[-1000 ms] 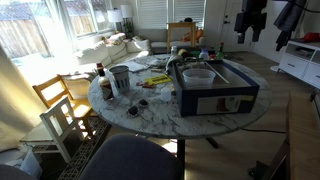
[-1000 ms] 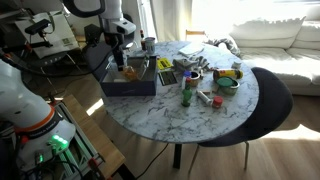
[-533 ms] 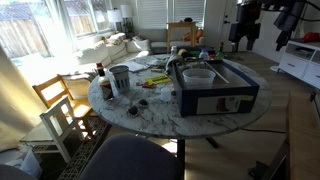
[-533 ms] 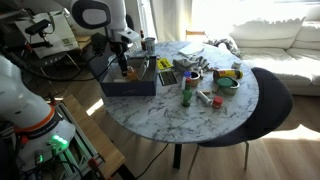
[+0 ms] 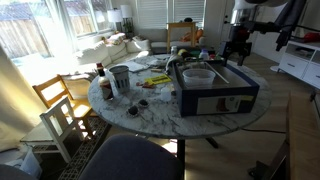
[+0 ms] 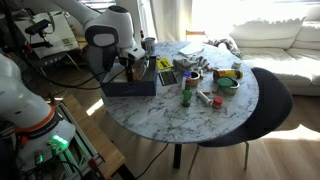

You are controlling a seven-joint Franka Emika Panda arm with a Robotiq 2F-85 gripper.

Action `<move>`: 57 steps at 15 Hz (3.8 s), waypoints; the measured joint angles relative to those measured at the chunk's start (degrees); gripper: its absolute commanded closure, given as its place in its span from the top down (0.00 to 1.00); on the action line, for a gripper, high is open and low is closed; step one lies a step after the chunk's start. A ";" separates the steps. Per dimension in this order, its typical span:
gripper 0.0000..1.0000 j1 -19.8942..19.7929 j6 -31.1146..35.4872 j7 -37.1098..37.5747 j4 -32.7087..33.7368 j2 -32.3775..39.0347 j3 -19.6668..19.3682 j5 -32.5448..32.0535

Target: Move the blue box to the middle of the table

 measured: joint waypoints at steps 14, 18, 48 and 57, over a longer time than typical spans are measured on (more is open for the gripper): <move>0.09 0.29 8.74 0.86 2.03 11.97 0.79 3.74; 0.00 -0.01 8.74 1.56 2.27 12.00 0.30 3.67; 0.00 -2.84 -6.46 -4.25 11.35 4.81 -4.35 26.05; 0.00 -2.74 -3.96 -14.80 12.88 7.75 -4.17 34.73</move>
